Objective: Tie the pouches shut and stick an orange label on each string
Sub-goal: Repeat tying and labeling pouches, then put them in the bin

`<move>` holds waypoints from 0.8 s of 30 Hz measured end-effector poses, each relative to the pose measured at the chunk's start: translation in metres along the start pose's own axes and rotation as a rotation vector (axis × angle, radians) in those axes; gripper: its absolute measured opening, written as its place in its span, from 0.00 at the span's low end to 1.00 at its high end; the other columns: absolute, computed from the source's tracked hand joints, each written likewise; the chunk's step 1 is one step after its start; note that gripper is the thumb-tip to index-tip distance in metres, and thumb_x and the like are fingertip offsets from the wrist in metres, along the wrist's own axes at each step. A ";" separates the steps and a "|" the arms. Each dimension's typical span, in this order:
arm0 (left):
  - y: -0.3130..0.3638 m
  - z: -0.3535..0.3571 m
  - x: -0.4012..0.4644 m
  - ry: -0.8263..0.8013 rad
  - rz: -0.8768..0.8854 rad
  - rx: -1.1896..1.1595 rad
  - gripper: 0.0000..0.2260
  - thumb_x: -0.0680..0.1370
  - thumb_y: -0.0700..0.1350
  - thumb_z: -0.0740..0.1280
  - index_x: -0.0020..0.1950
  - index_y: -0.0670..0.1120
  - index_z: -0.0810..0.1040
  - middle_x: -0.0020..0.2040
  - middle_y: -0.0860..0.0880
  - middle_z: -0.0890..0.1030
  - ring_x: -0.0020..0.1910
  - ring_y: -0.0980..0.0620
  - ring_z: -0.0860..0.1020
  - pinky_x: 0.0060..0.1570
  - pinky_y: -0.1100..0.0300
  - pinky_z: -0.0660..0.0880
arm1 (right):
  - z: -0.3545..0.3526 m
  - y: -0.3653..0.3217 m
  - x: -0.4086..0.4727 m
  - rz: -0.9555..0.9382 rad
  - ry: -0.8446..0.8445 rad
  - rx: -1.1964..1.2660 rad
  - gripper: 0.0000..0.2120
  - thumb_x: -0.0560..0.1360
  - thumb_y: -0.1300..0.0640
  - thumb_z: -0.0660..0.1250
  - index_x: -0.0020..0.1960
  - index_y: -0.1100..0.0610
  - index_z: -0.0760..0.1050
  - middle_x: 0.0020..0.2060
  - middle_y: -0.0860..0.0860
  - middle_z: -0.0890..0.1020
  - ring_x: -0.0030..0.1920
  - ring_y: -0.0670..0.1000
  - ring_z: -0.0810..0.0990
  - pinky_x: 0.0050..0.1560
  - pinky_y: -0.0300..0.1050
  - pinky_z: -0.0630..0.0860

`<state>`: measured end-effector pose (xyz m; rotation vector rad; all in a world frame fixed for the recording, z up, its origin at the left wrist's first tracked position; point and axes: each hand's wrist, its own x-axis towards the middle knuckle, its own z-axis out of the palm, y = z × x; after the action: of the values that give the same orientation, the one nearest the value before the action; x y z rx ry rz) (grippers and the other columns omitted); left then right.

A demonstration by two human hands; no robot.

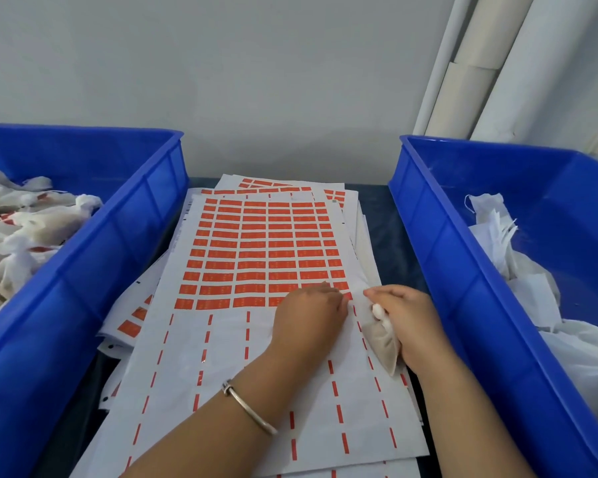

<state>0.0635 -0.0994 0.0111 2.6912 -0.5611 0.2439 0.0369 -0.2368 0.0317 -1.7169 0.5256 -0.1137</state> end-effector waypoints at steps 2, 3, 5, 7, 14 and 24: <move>0.001 -0.001 -0.002 0.047 -0.020 -0.083 0.14 0.80 0.54 0.57 0.58 0.53 0.79 0.55 0.56 0.81 0.48 0.55 0.79 0.56 0.64 0.72 | -0.002 -0.002 0.003 -0.005 -0.044 -0.060 0.04 0.74 0.54 0.70 0.41 0.52 0.80 0.41 0.51 0.83 0.43 0.52 0.82 0.36 0.41 0.76; 0.002 -0.001 -0.003 0.063 -0.016 -0.107 0.14 0.80 0.54 0.58 0.59 0.53 0.79 0.56 0.57 0.80 0.48 0.55 0.79 0.55 0.65 0.71 | -0.003 -0.003 0.004 -0.004 -0.070 -0.071 0.04 0.74 0.54 0.71 0.41 0.52 0.81 0.41 0.50 0.84 0.43 0.52 0.82 0.37 0.42 0.77; 0.002 -0.001 -0.004 0.078 -0.005 -0.130 0.15 0.78 0.56 0.60 0.60 0.53 0.79 0.56 0.57 0.80 0.49 0.56 0.79 0.52 0.68 0.68 | -0.005 -0.005 0.006 -0.007 -0.120 -0.107 0.04 0.74 0.54 0.71 0.41 0.52 0.81 0.40 0.49 0.84 0.42 0.51 0.83 0.39 0.42 0.79; 0.002 -0.002 -0.005 0.084 -0.003 -0.145 0.15 0.78 0.56 0.61 0.60 0.53 0.79 0.57 0.57 0.80 0.50 0.56 0.79 0.50 0.69 0.65 | -0.006 -0.005 0.006 -0.007 -0.138 -0.103 0.04 0.74 0.53 0.71 0.41 0.52 0.82 0.39 0.49 0.85 0.41 0.51 0.84 0.39 0.43 0.80; 0.003 -0.007 -0.006 0.154 -0.029 -0.233 0.14 0.76 0.55 0.66 0.60 0.53 0.80 0.56 0.56 0.81 0.52 0.57 0.78 0.51 0.70 0.63 | -0.011 -0.006 0.007 0.015 -0.196 0.093 0.04 0.72 0.55 0.72 0.44 0.56 0.83 0.37 0.49 0.86 0.36 0.50 0.85 0.34 0.43 0.80; 0.005 -0.015 0.008 0.013 -0.377 -0.663 0.06 0.73 0.49 0.71 0.48 0.51 0.83 0.44 0.60 0.79 0.41 0.59 0.77 0.39 0.72 0.69 | -0.009 -0.006 0.003 -0.138 -0.254 0.056 0.08 0.73 0.58 0.71 0.37 0.49 0.84 0.39 0.45 0.86 0.41 0.45 0.85 0.36 0.36 0.79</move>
<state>0.0671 -0.1009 0.0285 2.0853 -0.0874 -0.0309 0.0379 -0.2455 0.0390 -1.6823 0.2147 -0.0077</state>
